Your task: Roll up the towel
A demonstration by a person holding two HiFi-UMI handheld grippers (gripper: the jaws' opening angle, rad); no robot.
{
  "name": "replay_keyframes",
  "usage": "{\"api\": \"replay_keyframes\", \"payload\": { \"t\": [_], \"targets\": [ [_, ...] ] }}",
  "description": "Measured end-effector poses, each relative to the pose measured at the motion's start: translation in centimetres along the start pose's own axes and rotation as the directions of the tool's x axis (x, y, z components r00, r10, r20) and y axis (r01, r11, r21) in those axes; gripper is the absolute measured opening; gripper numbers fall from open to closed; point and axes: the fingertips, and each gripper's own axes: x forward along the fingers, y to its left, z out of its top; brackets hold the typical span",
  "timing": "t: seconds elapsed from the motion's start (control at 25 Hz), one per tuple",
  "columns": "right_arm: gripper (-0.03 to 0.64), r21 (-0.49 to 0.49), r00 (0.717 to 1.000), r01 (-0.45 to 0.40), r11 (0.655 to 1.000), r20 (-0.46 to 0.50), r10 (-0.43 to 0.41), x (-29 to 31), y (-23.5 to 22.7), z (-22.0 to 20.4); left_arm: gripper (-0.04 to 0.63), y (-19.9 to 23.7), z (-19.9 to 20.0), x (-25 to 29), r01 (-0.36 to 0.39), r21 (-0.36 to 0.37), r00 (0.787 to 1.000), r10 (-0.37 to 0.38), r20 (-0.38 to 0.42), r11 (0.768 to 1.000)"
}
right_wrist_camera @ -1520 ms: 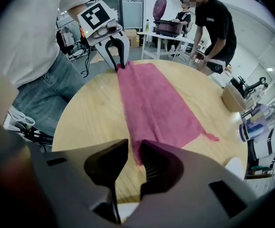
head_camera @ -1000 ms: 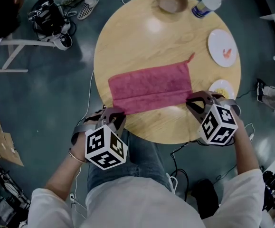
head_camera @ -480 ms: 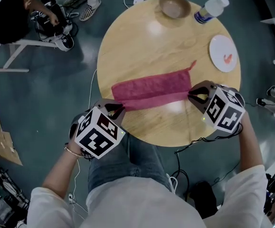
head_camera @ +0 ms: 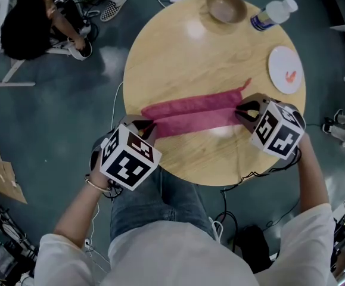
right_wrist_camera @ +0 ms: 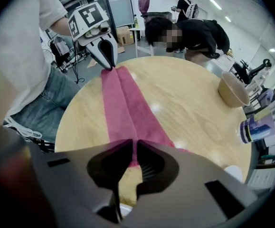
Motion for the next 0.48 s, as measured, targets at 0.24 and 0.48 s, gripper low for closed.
{"api": "replay_keyframes", "payload": {
  "t": [0.24, 0.48],
  "targets": [
    [0.097, 0.012, 1.000, 0.018, 1.000, 0.000, -0.018, 0.1, -0.6, -0.3, 0.038, 0.2, -0.1, 0.2, -0.025, 0.025, 1.000, 0.025, -0.004, 0.999],
    [0.106, 0.023, 0.993, 0.092, 0.995, 0.070, -0.094, -3.0, -1.1, 0.6, 0.080, 1.2, -0.5, -3.0, -0.068, 0.049, 0.997, 0.067, 0.030, 0.996]
  ]
}}
